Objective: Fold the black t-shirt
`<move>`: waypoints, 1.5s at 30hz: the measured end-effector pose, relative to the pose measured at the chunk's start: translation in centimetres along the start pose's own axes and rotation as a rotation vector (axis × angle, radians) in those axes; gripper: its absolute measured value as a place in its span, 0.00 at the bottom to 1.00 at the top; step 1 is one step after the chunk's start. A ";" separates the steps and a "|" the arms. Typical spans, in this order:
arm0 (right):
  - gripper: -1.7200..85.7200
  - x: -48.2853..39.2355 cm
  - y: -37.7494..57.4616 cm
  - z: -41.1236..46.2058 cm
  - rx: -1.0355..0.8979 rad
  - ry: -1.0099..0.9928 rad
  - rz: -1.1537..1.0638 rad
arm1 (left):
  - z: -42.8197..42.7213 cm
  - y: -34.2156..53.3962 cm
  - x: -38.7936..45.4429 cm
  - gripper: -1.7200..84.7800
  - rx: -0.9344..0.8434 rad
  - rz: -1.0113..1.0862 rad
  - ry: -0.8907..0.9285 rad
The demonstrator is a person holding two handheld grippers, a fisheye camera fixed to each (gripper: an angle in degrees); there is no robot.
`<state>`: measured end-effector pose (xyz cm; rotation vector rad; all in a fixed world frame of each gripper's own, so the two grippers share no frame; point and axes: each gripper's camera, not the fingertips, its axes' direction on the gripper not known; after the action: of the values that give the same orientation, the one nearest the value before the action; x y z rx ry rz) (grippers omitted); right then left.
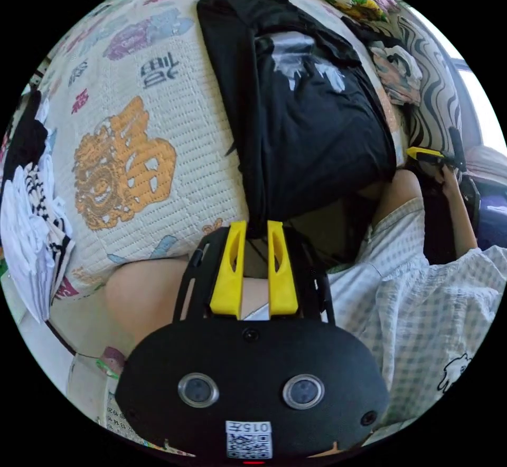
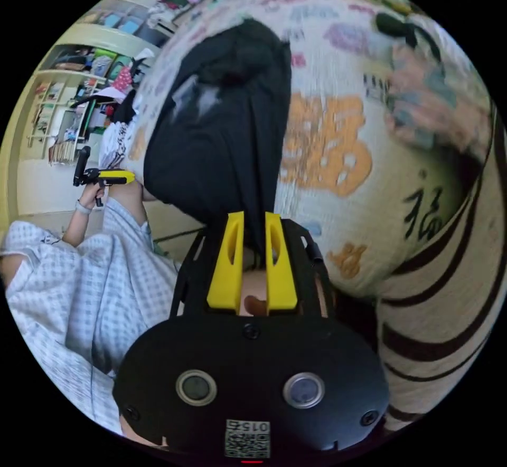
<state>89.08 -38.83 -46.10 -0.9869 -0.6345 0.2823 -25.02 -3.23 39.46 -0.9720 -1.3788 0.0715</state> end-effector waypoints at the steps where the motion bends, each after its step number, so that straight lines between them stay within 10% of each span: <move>1: 0.12 -0.7 -0.8 -2.0 0.083 0.028 -0.040 | -2.3 -0.2 -0.1 0.11 0.070 -0.002 -0.044; 8: 0.18 -9.8 -13.5 -5.1 0.294 0.165 -0.439 | -12.2 -12.7 5.2 0.13 0.528 0.239 -0.099; 18: 0.05 -11.0 -26.5 -0.1 0.075 0.263 -0.531 | -12.3 -24.4 3.2 0.04 0.363 0.246 0.048; 26: 0.03 2.6 -25.3 -15.3 0.461 -0.118 -0.137 | -23.6 -9.6 -14.5 0.02 0.918 -0.269 0.141; 36: 0.09 13.1 -26.2 -17.4 0.547 -0.031 0.303 | -20.5 1.5 -24.7 0.03 0.951 -0.799 0.212; 45: 0.14 1.6 -35.7 -17.2 0.424 0.109 -0.187 | -29.9 -9.4 -17.9 0.13 0.884 -0.154 0.088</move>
<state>98.86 -68.88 -22.17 -0.5279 -0.5339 0.1852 -9.07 -35.22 34.60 -0.1271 -1.1534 0.4741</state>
